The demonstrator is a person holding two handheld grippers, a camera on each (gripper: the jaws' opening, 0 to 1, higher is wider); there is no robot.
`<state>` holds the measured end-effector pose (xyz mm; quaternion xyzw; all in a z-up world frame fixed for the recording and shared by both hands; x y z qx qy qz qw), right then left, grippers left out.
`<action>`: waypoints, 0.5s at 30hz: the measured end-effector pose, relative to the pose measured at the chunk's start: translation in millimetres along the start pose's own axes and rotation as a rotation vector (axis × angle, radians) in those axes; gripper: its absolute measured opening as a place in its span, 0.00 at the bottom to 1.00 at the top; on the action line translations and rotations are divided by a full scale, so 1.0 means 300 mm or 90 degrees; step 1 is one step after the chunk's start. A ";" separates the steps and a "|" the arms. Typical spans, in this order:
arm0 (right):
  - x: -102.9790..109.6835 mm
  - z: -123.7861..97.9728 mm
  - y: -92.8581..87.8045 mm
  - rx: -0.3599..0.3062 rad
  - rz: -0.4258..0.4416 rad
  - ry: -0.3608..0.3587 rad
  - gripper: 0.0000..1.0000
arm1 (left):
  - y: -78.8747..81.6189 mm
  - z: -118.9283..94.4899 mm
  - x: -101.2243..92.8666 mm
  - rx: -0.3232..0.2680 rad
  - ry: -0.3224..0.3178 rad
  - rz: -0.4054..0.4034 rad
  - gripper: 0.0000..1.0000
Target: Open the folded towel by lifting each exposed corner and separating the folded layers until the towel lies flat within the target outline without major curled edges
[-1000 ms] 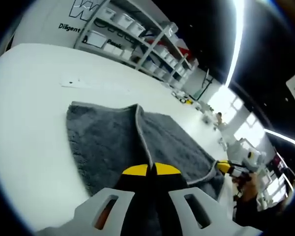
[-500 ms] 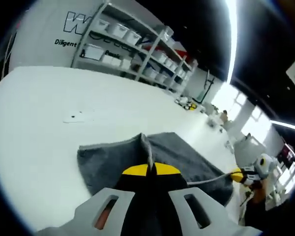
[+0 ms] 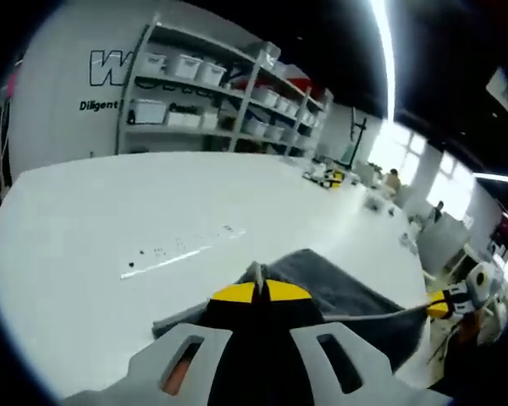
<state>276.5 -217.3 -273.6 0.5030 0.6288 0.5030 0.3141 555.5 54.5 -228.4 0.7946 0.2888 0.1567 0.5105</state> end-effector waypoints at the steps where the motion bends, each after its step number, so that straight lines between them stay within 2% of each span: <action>1: 0.007 -0.003 0.017 -0.005 -0.003 0.004 0.00 | 0.020 0.008 0.016 0.003 0.004 0.006 0.01; 7: 0.046 -0.006 0.086 -0.031 -0.024 0.026 0.00 | 0.086 0.030 0.031 0.012 0.015 0.029 0.01; 12: 0.078 -0.016 0.116 -0.046 -0.034 0.042 0.00 | 0.134 0.068 0.059 0.043 0.014 0.073 0.01; 13: 0.087 -0.020 0.121 -0.049 -0.038 0.046 0.00 | 0.140 0.087 0.024 0.045 0.014 0.080 0.01; 15: 0.104 -0.028 0.126 -0.053 -0.044 0.052 0.00 | 0.149 0.094 0.008 0.051 0.011 0.090 0.01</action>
Point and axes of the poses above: the point that each gripper's makers call its tool centre point, and the gripper's own axes: z roughly forward along the fingers, x roughly to its left, y roughly out of its top, the point moved 9 cm from there along -z, roughly backward along the fingers, and after that the axes turned 14 degrees about z, right-handed, at the moved point
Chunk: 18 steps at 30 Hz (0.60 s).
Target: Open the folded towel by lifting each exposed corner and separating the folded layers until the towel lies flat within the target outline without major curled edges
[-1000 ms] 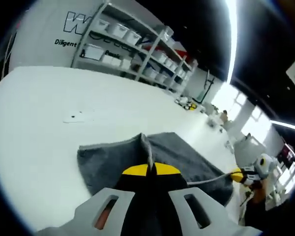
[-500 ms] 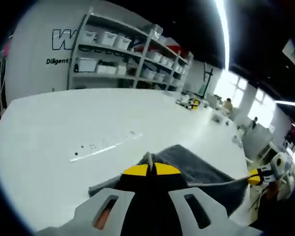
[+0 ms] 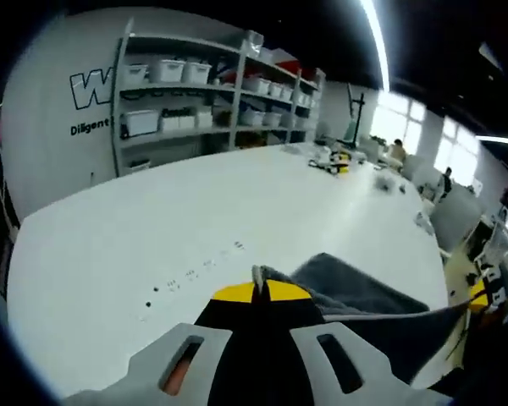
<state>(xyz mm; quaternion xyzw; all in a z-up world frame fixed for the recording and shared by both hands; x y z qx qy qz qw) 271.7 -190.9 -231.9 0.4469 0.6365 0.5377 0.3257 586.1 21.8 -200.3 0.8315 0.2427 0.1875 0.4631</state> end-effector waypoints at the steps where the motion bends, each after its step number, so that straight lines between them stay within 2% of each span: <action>1: 0.008 -0.002 0.002 0.000 -0.003 0.003 0.00 | 0.006 0.003 -0.002 0.002 -0.001 0.003 0.01; 5: 0.053 -0.012 0.014 -0.002 -0.027 0.016 0.00 | 0.034 0.021 -0.018 0.043 -0.014 0.008 0.01; 9: 0.081 -0.014 0.023 -0.009 -0.033 0.023 0.00 | 0.038 0.036 -0.040 0.114 -0.024 -0.035 0.01; 11: 0.091 -0.006 0.020 -0.010 -0.035 0.021 0.00 | 0.051 0.046 -0.037 0.137 -0.026 -0.048 0.01; 14: 0.113 0.008 0.010 -0.010 -0.029 0.036 0.00 | 0.058 0.050 -0.037 0.175 -0.007 -0.034 0.01; 18: 0.144 0.019 -0.001 -0.013 -0.021 0.058 0.00 | 0.068 0.035 -0.067 0.183 0.010 -0.021 0.01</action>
Point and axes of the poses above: the point that each gripper's makers call its tool centre point, and the gripper's own axes: z roughly forward along the fingers, x roughly to its left, y roughly out of its top, the point moved 9 cm from there along -z, roughly backward along the fingers, and after that the axes turned 14 degrees about z, right-handed, at the moved point
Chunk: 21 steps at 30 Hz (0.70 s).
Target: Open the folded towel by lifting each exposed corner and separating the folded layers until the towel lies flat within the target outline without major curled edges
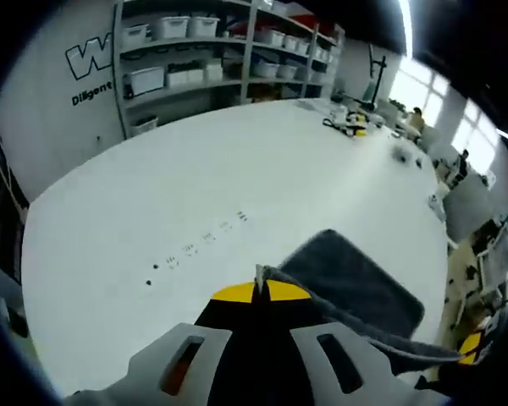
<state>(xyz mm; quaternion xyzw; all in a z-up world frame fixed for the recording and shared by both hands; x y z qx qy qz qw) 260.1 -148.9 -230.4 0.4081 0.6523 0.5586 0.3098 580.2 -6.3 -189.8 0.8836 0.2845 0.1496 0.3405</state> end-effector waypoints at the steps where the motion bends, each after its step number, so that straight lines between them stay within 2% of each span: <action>1: 0.004 0.003 -0.002 0.000 0.002 0.004 0.00 | -0.004 -0.002 -0.004 0.005 0.003 0.006 0.01; 5: 0.013 0.009 -0.007 -0.003 0.005 0.016 0.00 | -0.032 -0.006 -0.021 0.020 0.016 0.022 0.01; 9: 0.032 0.018 -0.009 -0.003 0.002 0.027 0.00 | -0.029 -0.001 0.016 0.021 0.025 0.027 0.02; 12: 0.047 0.029 -0.009 -0.003 -0.003 0.031 0.00 | -0.017 0.001 0.040 -0.008 0.034 0.034 0.02; 14: 0.059 0.036 -0.009 -0.001 -0.004 0.038 0.00 | -0.007 0.010 0.034 -0.022 0.020 0.034 0.02; 15: 0.070 0.042 -0.009 0.000 -0.004 0.044 0.00 | 0.003 0.009 0.028 -0.047 -0.002 0.019 0.02; 16: 0.076 0.045 -0.009 0.000 -0.005 0.046 0.00 | 0.005 0.002 0.031 -0.053 -0.011 0.015 0.02; 21: 0.104 0.073 -0.014 0.007 -0.011 0.060 0.00 | -0.006 -0.014 0.039 -0.054 -0.001 0.025 0.02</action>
Point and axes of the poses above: the point that each gripper's makers call its tool centre point, and the gripper's own axes: z roughly forward along the fingers, x roughly to its left, y roughly out of its top, the point moved 9 cm from there along -z, roughly backward along the fingers, and after that the axes turned 14 degrees about z, right-handed, at the moved point
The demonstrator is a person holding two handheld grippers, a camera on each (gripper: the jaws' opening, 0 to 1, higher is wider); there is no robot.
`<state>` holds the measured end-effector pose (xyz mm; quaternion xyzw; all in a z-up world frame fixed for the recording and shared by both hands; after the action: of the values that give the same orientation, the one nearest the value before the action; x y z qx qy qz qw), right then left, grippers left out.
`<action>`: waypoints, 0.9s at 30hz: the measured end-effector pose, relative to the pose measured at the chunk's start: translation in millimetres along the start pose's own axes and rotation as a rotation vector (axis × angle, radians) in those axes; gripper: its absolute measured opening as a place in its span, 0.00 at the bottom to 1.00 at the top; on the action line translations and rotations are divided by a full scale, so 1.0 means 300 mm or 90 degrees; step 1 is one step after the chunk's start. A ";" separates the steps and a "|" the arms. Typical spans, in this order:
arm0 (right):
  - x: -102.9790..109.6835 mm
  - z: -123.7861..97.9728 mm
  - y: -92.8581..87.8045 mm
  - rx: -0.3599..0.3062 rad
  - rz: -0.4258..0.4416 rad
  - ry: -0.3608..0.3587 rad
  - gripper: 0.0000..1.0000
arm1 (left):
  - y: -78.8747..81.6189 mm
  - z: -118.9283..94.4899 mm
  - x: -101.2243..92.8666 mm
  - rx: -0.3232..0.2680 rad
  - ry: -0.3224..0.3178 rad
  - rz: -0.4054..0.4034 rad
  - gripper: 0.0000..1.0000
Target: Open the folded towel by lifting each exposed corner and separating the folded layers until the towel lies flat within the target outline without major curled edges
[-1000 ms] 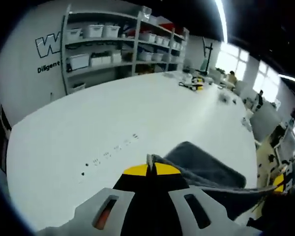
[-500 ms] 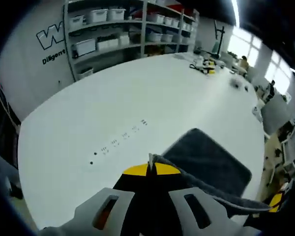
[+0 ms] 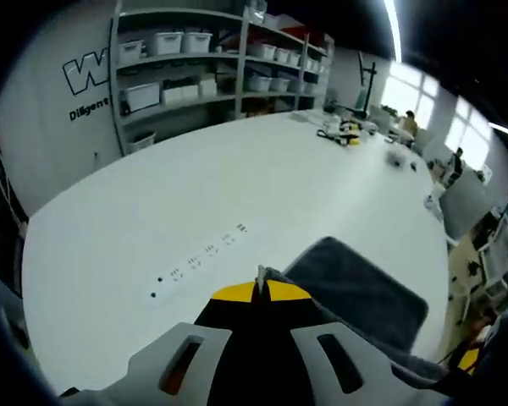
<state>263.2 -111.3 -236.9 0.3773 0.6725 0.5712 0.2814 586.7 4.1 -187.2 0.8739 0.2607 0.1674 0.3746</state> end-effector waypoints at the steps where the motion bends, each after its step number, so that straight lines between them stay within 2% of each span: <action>1: 0.003 0.004 -0.001 0.001 -0.001 0.001 0.00 | -0.005 -0.006 -0.007 0.001 0.003 0.003 0.02; 7: 0.042 0.031 -0.002 0.005 -0.008 0.019 0.00 | -0.050 -0.037 0.016 0.018 0.026 0.010 0.02; 9: 0.057 0.040 0.001 0.004 -0.011 0.024 0.00 | -0.072 -0.044 0.011 0.021 0.052 0.015 0.02; 12: 0.076 0.056 0.006 0.004 -0.018 0.032 0.00 | -0.078 -0.045 0.032 0.022 0.064 0.022 0.01; 18: 0.109 0.090 -0.004 0.014 -0.025 0.047 0.00 | -0.080 -0.057 0.040 0.010 0.072 0.028 0.01; 27: 0.140 0.123 -0.012 0.022 -0.031 0.062 0.00 | -0.127 -0.076 0.073 0.037 0.083 0.064 0.01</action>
<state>269.1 -56.2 -245.2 0.3375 0.7039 0.5702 0.2559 580.5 52.0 -198.2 0.8835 0.2454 0.2350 0.3224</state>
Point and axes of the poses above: the point that each gripper's makers call its tool centre point, and the gripper's own axes: z roughly forward along the fingers, x roughly to its left, y roughly out of its top, the point moved 9 cm from there along -z, roughly backward along the fingers, and after that the axes turned 14 degrees about z, right-handed, at the moved point
